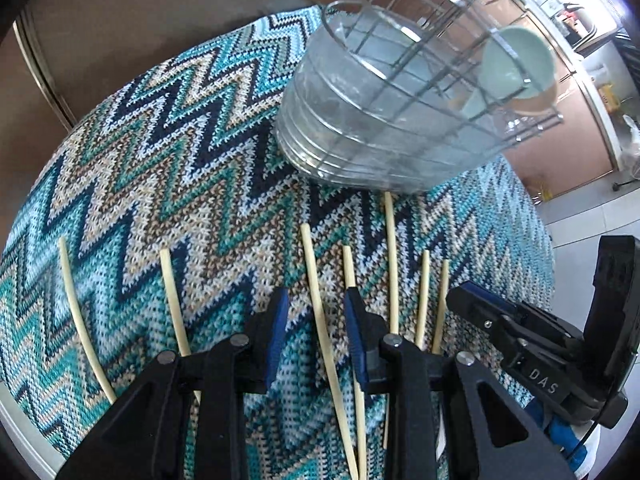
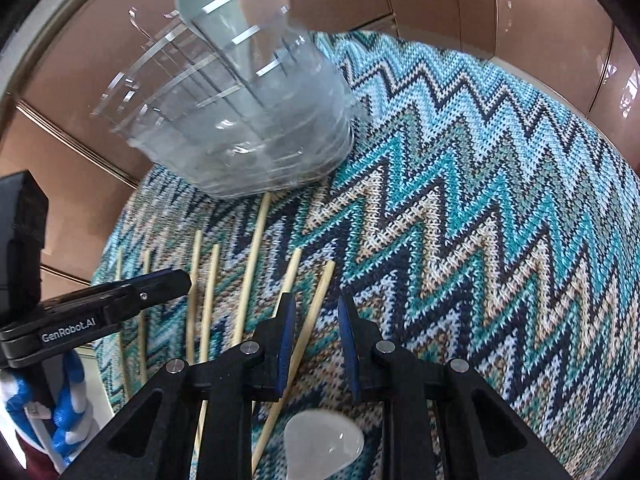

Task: Organize utensils
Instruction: 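Grasp a bamboo chopstick with the left tool while the right tool grasps another chopstick, then lift the chopstick with the left tool while the right tool carries its chopstick over the holder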

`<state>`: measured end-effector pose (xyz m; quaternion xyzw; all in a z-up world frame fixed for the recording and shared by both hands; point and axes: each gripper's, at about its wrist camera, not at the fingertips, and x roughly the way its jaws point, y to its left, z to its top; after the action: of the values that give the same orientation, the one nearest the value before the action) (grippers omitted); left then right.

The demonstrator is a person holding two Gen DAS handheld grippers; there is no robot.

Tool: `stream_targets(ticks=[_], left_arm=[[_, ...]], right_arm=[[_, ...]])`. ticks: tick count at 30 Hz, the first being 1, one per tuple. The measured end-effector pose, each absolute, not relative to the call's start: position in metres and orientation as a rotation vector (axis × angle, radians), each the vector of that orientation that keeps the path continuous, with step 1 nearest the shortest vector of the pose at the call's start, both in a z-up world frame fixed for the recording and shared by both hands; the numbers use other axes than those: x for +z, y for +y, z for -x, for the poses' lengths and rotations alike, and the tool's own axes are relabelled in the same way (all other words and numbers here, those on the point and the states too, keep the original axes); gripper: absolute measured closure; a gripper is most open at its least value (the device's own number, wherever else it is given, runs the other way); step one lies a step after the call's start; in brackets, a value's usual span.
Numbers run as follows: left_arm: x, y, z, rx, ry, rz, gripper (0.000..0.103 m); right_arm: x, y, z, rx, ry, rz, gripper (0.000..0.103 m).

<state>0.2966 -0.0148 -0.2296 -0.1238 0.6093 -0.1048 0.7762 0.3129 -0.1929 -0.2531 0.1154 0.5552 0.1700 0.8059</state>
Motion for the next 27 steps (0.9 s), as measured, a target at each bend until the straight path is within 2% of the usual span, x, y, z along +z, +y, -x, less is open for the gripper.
stream_targets(ticks=[2, 5, 9, 14, 21, 27], left_arm=[[-0.234, -0.020, -0.301, -0.215, 1.331, 0.253, 0.076], [-0.237, -0.029, -0.305, -0.200, 1.341, 0.221, 0.084], [-0.240, -0.045, -0.308, -0.171, 1.349, 0.171, 0.088], [-0.245, -0.061, -0.312, -0.133, 1.359, 0.128, 0.095], [-0.246, -0.064, -0.310, -0.126, 1.341, 0.174, 0.099], [-0.232, -0.049, -0.299, -0.146, 1.254, 0.240, 0.099]], right_arm=[[-0.259, -0.193, -0.317, 0.358, 1.207, -0.237, 0.082], [-0.262, -0.190, -0.320, 0.355, 1.220, -0.217, 0.082], [-0.265, -0.177, -0.326, 0.348, 1.234, -0.176, 0.082], [-0.270, -0.160, -0.336, 0.334, 1.262, -0.145, 0.089], [-0.270, -0.160, -0.345, 0.340, 1.263, -0.198, 0.095], [-0.257, -0.174, -0.331, 0.370, 1.198, -0.296, 0.096]])
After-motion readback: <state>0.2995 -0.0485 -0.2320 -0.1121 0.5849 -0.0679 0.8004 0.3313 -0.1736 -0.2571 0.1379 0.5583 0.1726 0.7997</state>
